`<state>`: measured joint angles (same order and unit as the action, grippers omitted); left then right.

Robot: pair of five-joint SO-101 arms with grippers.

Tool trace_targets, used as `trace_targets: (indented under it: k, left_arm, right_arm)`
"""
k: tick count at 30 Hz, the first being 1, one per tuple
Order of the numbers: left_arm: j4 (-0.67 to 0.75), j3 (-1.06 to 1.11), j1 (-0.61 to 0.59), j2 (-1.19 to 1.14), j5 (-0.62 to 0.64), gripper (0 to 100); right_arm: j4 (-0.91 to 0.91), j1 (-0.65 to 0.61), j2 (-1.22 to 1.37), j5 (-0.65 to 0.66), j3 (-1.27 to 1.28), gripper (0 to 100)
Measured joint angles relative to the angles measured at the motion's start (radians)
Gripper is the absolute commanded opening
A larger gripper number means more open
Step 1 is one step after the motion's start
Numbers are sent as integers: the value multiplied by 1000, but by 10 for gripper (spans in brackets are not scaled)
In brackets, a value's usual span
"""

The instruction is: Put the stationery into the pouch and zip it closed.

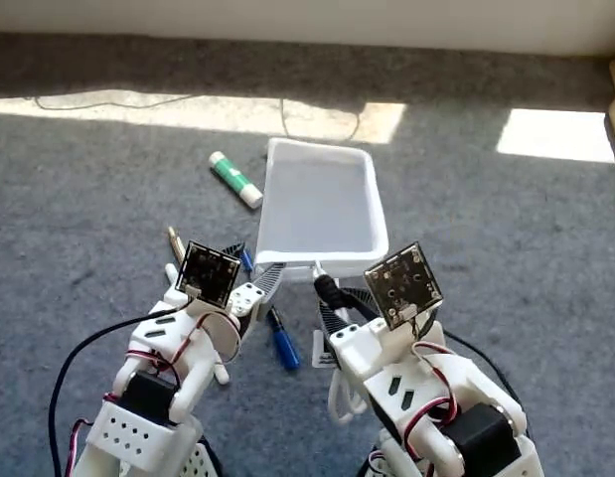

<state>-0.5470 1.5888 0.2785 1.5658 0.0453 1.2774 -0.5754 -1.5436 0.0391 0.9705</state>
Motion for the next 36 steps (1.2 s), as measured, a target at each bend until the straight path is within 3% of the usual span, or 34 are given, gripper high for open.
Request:
trace_targets:
  k: [4, 17, 30, 36]
  left_arm:
    - [0, 0, 0, 0, 0, 203]
    - [0, 0, -44, 0, -41, 34]
    - [-2, 0, -43, 0, -40, 10]
    - [-106, -57, -41, 0, -40, 10]
  right_arm:
    - [0, -5, 0, 0, 0, 5]
    - [0, -5, 0, 0, 0, 5]
    - [0, 235, 0, 23, 0, 5]
    - [0, 322, -3, 68, 0, 5]
